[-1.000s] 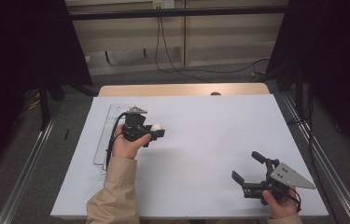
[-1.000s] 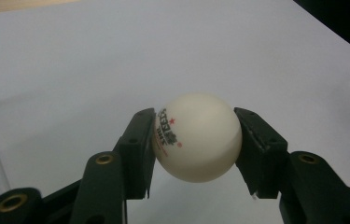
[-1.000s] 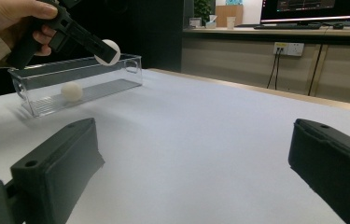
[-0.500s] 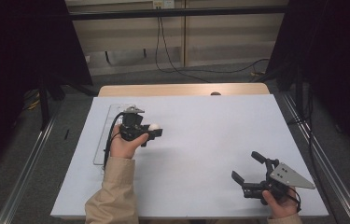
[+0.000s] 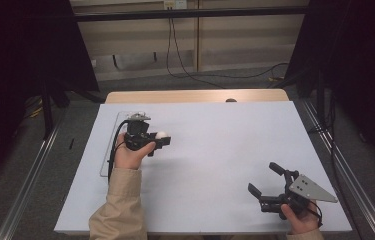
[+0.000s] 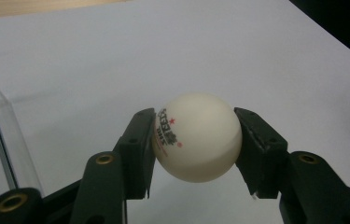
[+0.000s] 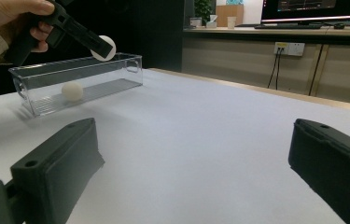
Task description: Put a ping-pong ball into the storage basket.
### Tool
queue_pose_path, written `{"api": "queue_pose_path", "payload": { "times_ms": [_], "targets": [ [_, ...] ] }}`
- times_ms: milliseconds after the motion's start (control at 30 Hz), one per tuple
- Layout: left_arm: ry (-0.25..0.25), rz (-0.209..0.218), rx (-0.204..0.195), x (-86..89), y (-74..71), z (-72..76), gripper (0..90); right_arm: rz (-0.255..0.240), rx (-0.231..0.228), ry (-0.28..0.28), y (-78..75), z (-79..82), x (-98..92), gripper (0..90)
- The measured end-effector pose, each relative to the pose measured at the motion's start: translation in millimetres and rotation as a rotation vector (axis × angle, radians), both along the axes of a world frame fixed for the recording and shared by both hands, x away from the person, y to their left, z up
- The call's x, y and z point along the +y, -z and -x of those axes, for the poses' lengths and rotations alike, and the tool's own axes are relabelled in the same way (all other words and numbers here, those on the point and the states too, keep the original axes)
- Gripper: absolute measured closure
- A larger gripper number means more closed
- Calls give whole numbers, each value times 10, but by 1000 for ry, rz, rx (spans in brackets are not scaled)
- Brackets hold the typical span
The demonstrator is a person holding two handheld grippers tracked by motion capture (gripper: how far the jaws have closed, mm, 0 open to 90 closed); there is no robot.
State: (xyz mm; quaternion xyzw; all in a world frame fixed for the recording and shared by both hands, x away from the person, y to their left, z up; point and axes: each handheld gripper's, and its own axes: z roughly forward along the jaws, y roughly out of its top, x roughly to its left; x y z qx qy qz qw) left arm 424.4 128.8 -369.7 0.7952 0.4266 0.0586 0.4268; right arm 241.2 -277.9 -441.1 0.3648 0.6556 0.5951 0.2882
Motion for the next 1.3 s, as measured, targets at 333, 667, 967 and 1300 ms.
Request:
{"api": "queue_pose_path", "payload": {
  "times_ms": [333,667,967,1300],
  "targets": [
    [-11,-12,-4,40,-20,3,510,2,-1,-2,1,-1,0,13],
    [-22,-6,-6,79,-35,8,510,4,0,-2,1,-1,3,13],
    [-30,-9,-11,153,-53,14,510,4,-2,-3,2,-2,5,13],
    [-65,4,-18,288,-72,19,510,5,-2,-5,4,-5,8,12]
  ]
}}
